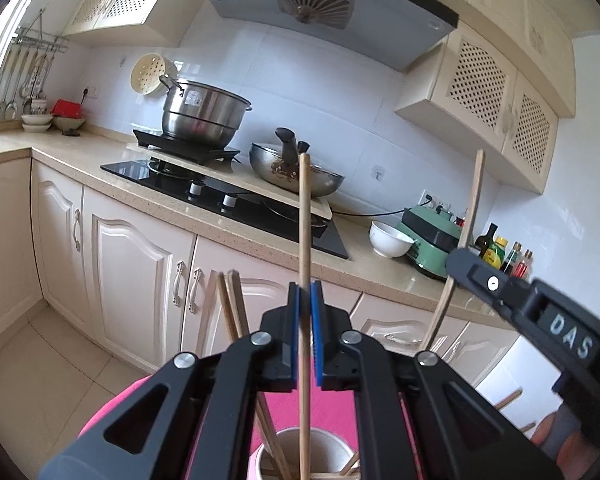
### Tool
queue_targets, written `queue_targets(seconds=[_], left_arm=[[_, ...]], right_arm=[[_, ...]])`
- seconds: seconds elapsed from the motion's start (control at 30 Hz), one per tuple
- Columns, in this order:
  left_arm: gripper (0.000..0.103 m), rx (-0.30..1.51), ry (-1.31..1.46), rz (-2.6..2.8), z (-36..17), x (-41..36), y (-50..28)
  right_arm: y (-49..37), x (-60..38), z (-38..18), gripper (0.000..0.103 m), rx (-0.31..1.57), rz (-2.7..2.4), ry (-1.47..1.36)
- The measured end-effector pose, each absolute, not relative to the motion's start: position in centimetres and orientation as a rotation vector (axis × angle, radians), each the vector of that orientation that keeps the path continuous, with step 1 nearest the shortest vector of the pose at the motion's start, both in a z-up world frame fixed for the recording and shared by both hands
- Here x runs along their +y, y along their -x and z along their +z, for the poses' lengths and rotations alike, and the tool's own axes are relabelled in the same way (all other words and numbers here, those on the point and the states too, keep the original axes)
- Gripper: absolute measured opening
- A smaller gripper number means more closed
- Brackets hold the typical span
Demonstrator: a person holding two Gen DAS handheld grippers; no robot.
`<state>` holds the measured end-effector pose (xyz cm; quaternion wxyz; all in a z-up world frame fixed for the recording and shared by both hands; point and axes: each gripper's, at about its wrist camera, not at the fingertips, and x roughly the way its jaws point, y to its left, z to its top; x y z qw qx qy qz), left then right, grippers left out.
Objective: Organize utensils
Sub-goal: 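Lift both held chopsticks up over the pink cup, then open the left tool over the cup while the right tool opens too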
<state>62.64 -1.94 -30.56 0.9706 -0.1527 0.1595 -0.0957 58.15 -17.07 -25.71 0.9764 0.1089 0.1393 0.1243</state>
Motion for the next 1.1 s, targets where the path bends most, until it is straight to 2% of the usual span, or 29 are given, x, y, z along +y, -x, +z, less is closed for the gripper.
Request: queue_targets(seconds=[0.63, 0.67, 0.73, 0.77, 0.93, 1.1], left_arm=[[0.007, 0.355, 0.285, -0.158, -33.6, -2.2, -61.2], [0.008, 0.359, 0.286, -0.158, -33.6, -2.2, -61.1], [0.021, 0.364, 0.285, -0.152, -33.4, -2.2, -61.0], [0.025, 0.365, 0.29, -0.153, -33.3, -2.1, -60.9], [0.027, 0.384, 0.28, -0.169, -32.7, -2.3, -60.5], [0.035, 0.389, 0.29, -0.174, -31.3, -2.2, -59.5]], right_arm=[[-57.7, -16.9, -27.7, 0.007, 0.281, 0.232, -0.207], [-57.6, -16.9, -27.7, 0.007, 0.284, 0.233, -0.206], [-57.5, -16.8, -27.6, 0.007, 0.287, 0.231, -0.203], [-57.4, -16.8, -27.6, 0.007, 0.289, 0.231, -0.199], [-57.0, -17.0, -27.0, 0.007, 0.291, 0.233, -0.201], [-56.4, -17.3, -25.8, 0.008, 0.286, 0.246, -0.197]])
